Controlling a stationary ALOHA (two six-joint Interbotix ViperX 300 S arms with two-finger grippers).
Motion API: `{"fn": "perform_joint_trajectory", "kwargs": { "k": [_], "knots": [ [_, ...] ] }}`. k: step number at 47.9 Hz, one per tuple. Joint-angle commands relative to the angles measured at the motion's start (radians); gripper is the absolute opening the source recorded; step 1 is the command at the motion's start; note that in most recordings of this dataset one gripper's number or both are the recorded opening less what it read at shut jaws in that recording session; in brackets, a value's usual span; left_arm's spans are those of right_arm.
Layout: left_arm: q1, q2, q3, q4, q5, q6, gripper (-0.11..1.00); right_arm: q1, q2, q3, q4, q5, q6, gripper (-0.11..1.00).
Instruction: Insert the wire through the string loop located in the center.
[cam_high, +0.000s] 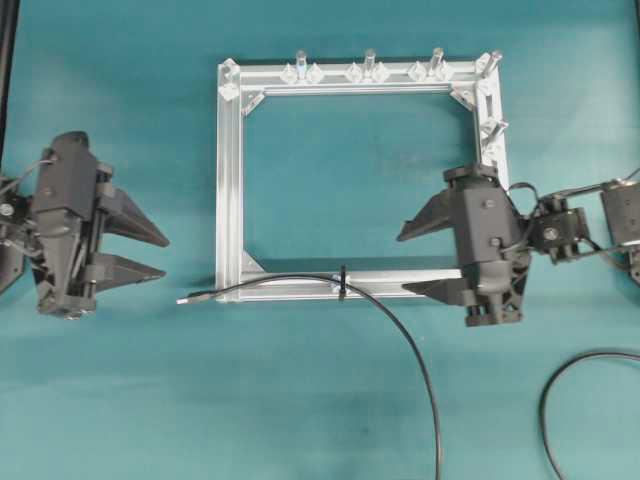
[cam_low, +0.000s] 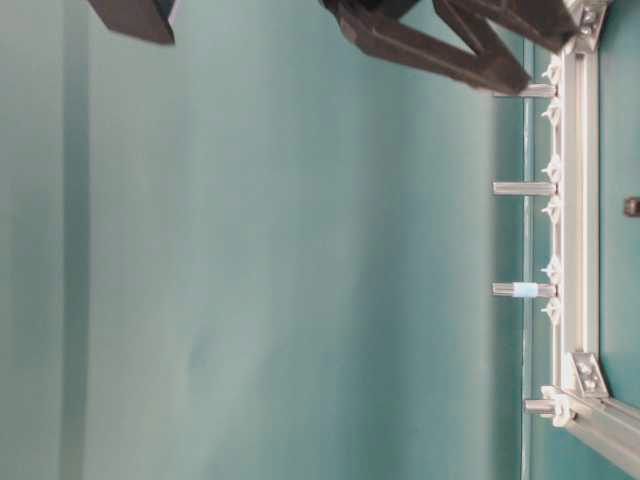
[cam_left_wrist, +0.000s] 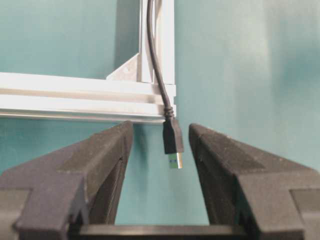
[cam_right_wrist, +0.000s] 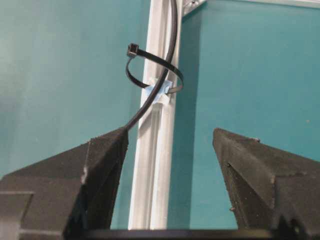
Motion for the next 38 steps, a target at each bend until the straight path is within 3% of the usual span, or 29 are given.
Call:
{"fn": "perform_joint_trajectory", "kwargs": {
  "k": [1, 23, 38],
  "knots": [
    [0.008, -0.028, -0.006, 0.005, -0.009, 0.012, 0.51, 0.000, -0.041, 0.011, -0.002, -0.040, -0.002, 0.71],
    [0.012, -0.086, 0.014, 0.005, -0.020, 0.026, 0.50, -0.003, -0.181, 0.232, -0.002, -0.290, 0.000, 0.71],
    [0.012, -0.078, 0.012, 0.003, -0.071, 0.026, 0.50, -0.012, -0.179, 0.244, -0.002, -0.313, -0.002, 0.70]
  ]
}}
